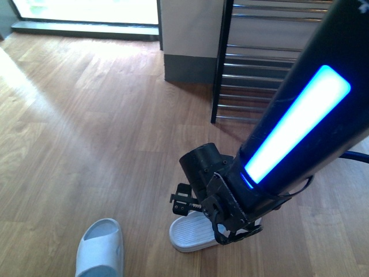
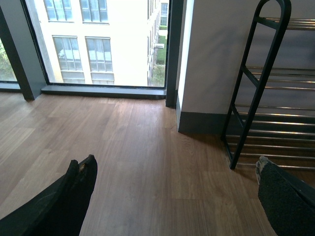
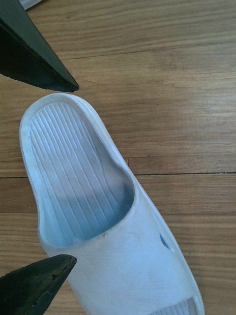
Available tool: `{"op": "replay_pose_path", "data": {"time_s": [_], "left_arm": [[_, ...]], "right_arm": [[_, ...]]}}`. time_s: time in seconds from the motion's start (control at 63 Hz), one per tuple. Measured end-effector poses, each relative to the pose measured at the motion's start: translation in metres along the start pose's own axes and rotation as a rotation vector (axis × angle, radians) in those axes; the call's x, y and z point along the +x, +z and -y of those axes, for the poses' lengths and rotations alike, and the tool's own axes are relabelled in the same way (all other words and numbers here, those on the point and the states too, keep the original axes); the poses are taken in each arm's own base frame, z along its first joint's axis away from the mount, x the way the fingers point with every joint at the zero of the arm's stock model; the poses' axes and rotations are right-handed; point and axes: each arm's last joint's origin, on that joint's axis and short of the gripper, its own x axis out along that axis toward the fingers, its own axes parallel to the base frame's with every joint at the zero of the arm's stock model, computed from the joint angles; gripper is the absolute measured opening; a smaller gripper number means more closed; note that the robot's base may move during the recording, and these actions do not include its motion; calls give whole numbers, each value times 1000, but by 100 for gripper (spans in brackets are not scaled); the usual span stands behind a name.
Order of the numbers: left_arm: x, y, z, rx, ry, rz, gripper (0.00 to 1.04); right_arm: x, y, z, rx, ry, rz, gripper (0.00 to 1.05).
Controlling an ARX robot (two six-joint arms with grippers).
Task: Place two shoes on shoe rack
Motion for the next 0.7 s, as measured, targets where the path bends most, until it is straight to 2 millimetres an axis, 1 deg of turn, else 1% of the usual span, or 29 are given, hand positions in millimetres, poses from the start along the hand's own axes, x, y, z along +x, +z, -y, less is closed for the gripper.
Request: {"op": "replay_pose_path", "data": {"time_s": [0.095, 0.175, 0.286, 0.318, 0.445, 0.492, 0.572, 0.699], "left_arm": [[0, 0, 0, 0, 0, 0, 95], [0, 0, 0, 0, 0, 0, 95], [0, 0, 0, 0, 0, 0, 95], [0, 0, 0, 0, 0, 0, 95], [0, 0, 0, 0, 0, 0, 95], [0, 0, 0, 0, 0, 0, 95], [0, 0, 0, 0, 0, 0, 95], [0, 0, 0, 0, 0, 0, 95]], "right_arm": [[5, -2, -10, -27, 1, -18, 96], [11, -9, -12, -44, -42, -12, 96], [22, -24, -5, -79, -131, 1, 96], [25, -33, -5, -109, -158, 13, 96], [41, -58, 7, -167, -233, 9, 96], [44, -63, 12, -177, -254, 11, 96], [47, -62, 19, -172, -285, 29, 96], [51, -50, 31, -143, -344, 70, 96]]}}
